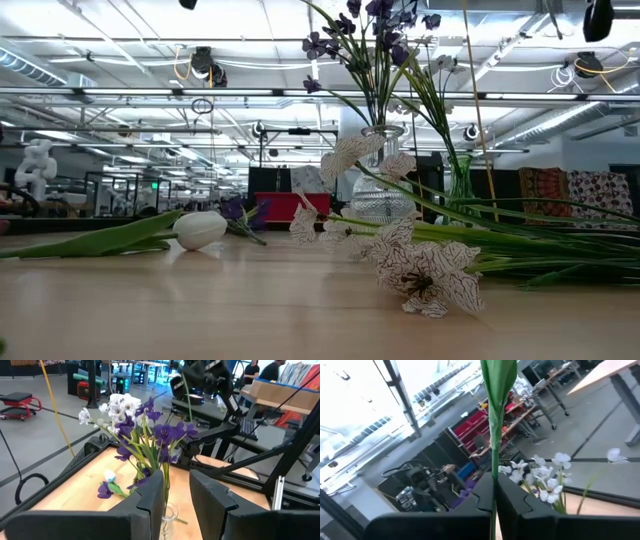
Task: Sort flowers into vase by color
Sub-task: Put the top red tulip into the transparent vase
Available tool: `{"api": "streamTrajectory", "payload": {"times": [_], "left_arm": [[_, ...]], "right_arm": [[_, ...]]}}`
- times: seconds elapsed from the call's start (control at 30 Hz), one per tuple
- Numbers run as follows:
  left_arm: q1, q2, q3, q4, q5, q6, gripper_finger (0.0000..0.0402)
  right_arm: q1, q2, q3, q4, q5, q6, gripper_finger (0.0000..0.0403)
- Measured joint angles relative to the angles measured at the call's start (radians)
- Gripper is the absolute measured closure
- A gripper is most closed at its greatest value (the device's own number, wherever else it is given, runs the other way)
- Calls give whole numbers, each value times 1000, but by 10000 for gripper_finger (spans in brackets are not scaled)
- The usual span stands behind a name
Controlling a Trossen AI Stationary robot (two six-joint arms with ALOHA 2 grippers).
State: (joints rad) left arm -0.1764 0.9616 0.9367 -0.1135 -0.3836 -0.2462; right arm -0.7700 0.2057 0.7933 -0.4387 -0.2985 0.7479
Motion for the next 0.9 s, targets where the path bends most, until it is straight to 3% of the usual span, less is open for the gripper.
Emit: {"api": "streamTrajectory", "payload": {"times": [0.47, 0.73, 0.9], "left_arm": [[9, 7, 0, 2, -18, 1, 302], [33, 7, 0, 1, -18, 18, 302], [32, 7, 0, 0, -18, 20, 302]], "right_arm": [[30, 163, -1, 141, -101, -74, 402], [221, 334, -2, 383, -81, -125, 402], [401, 422, -3, 516, 22, -182, 402]]}}
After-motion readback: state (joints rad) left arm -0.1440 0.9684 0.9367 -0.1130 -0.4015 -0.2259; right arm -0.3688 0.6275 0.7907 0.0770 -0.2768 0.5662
